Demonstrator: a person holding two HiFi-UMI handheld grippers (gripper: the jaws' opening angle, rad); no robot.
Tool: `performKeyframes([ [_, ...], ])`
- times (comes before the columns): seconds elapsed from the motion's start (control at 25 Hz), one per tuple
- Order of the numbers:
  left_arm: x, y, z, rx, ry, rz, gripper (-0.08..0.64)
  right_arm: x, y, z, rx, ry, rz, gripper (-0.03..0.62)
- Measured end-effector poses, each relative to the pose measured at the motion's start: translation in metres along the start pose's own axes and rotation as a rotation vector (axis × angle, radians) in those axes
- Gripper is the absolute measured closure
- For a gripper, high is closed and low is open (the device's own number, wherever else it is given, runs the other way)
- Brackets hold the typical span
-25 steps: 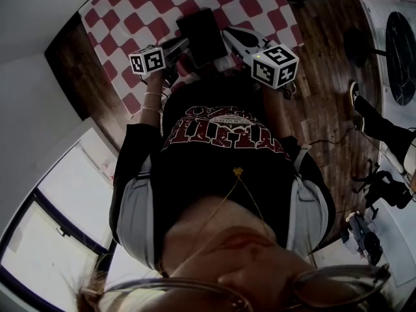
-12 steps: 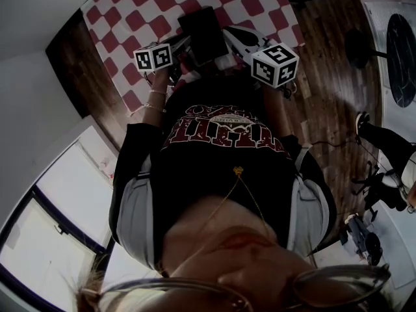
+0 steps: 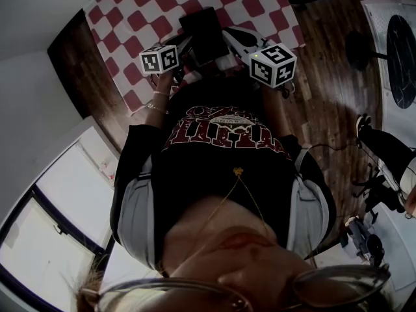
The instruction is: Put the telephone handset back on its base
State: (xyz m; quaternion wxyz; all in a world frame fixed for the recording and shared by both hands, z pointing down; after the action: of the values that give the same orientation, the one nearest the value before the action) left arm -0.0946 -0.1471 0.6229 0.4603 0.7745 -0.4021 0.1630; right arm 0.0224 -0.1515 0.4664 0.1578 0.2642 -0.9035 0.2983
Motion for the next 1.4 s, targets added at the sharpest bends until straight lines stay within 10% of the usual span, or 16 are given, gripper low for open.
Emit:
performKeyframes([
  [0.76, -0.017, -0.014, -0.007, 0.388, 0.062, 0.273, 0.475, 0.006, -0.005, -0.013, 0.006, 0.012, -0.035, 0.572],
  [1.4, -0.018, -0.065, 0.004, 0.517, 0.075, 0.186, 0.537, 0.016, -0.003, -0.024, 0.023, 0.014, -0.052, 0.572],
])
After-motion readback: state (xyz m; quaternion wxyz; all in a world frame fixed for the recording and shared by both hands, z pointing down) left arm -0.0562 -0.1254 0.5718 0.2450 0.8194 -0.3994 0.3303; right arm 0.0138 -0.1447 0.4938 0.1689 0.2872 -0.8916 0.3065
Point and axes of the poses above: the fingertips, and each gripper's own axes: x forward along the fingers, y to its left, z out of its top, the point moved 1 cm from there along -x, backward along the fingers, and after that the axes turned 6 degrees about y, right-handed, at the moved point
